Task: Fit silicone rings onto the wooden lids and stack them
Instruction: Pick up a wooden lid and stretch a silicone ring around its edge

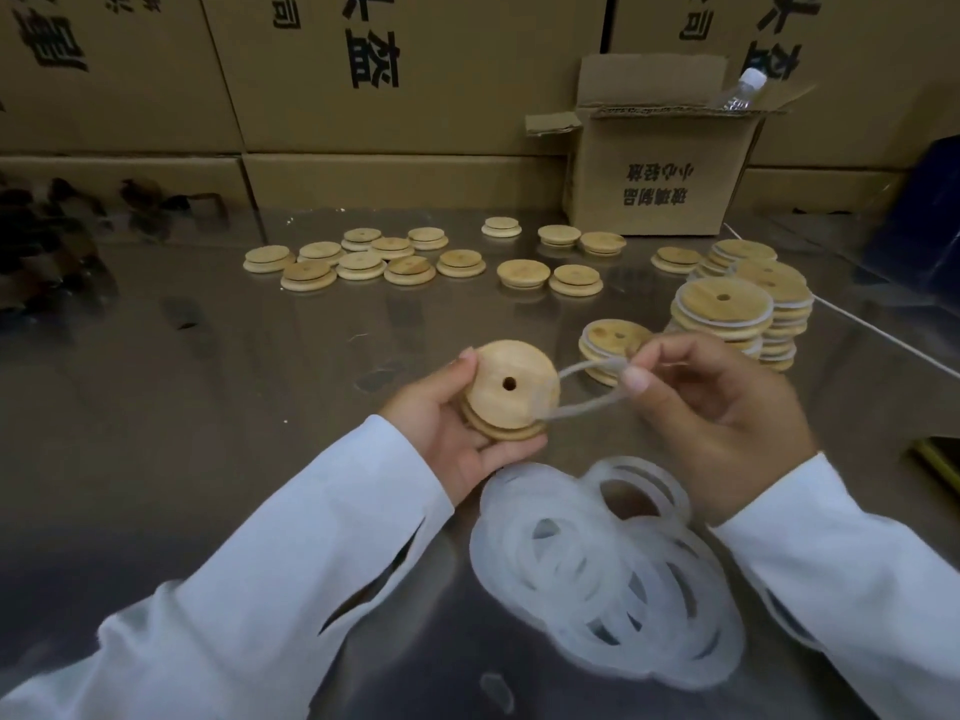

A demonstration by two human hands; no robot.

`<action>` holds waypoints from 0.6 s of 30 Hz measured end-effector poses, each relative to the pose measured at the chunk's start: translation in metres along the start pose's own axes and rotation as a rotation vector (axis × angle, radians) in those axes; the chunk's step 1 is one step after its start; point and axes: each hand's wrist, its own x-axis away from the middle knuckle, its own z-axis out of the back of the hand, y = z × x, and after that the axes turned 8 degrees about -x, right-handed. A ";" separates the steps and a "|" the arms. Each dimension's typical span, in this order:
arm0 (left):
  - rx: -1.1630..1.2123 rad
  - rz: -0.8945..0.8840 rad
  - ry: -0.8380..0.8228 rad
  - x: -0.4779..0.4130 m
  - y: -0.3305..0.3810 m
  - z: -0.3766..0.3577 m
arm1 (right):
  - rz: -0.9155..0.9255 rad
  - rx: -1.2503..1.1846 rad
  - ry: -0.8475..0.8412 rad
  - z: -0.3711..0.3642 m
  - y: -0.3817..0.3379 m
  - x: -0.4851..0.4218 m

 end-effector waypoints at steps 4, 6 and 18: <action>-0.103 0.075 -0.098 -0.001 -0.006 -0.004 | -0.178 -0.199 0.006 -0.002 -0.001 -0.002; -0.188 0.080 -0.128 -0.001 -0.009 -0.006 | -0.249 -0.211 0.019 -0.004 0.002 -0.001; -0.375 -0.183 -0.160 0.008 -0.018 -0.013 | -0.322 -0.155 0.044 -0.007 0.004 0.002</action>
